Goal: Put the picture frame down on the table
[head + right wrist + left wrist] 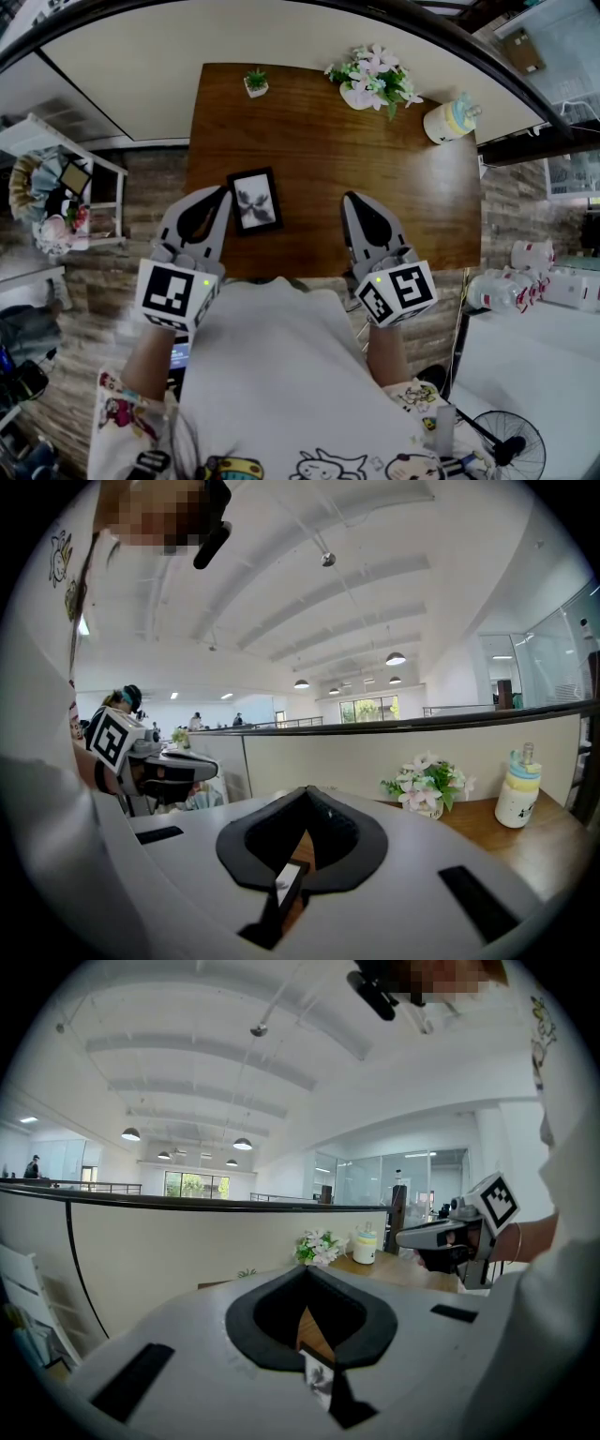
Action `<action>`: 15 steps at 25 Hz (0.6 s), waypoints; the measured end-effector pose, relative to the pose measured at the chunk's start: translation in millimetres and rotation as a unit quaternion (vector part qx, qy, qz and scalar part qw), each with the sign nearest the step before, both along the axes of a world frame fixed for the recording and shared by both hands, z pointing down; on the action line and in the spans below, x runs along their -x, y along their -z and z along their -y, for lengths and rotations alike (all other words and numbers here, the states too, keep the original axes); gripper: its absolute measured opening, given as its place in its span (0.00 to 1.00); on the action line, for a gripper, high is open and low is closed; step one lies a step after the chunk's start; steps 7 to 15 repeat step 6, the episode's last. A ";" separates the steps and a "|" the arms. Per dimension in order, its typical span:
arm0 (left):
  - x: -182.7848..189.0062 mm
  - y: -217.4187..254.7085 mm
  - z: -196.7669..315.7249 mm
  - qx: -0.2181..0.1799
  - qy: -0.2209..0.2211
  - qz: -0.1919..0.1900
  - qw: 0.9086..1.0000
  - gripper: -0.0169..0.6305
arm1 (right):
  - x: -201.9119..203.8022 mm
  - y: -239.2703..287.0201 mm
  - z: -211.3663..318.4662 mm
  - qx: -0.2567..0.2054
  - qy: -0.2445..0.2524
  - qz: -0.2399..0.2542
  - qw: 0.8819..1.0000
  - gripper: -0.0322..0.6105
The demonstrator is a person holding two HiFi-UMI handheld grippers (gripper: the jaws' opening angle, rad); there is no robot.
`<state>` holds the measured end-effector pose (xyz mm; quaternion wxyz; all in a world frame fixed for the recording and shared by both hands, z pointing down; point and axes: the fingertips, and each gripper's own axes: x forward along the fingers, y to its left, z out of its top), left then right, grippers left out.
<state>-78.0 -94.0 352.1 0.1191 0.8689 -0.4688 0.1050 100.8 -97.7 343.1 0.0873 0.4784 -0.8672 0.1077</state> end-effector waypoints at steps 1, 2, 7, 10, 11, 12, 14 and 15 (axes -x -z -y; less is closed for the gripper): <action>0.3 -0.3 0.1 0.000 0.000 0.000 1.000 0.03 | 0.3 -0.2 0.1 0.001 0.000 0.000 1.000 0.05; 0.6 -0.5 0.3 0.001 0.000 0.000 1.000 0.03 | 0.7 -0.4 0.3 0.001 0.001 0.000 1.000 0.05; 2.8 -0.7 2.3 -0.003 -0.001 0.003 1.000 0.03 | 3.0 -0.6 2.1 0.003 0.002 0.000 1.000 0.05; 2.8 -0.7 2.3 -0.003 -0.001 0.003 1.000 0.03 | 3.0 -0.6 2.1 0.003 0.002 0.000 1.000 0.05; 2.8 -0.7 2.3 -0.003 -0.001 0.003 1.000 0.03 | 3.0 -0.6 2.1 0.003 0.002 0.000 1.000 0.05; 2.8 -0.7 2.3 -0.003 -0.001 0.003 1.000 0.03 | 3.0 -0.6 2.1 0.003 0.002 0.000 1.000 0.05; 2.8 -0.7 2.3 -0.003 -0.001 0.003 1.000 0.03 | 3.0 -0.6 2.1 0.003 0.002 0.000 1.000 0.05; 2.8 -0.7 2.3 -0.003 -0.001 0.003 1.000 0.03 | 3.0 -0.6 2.1 0.003 0.002 0.000 1.000 0.05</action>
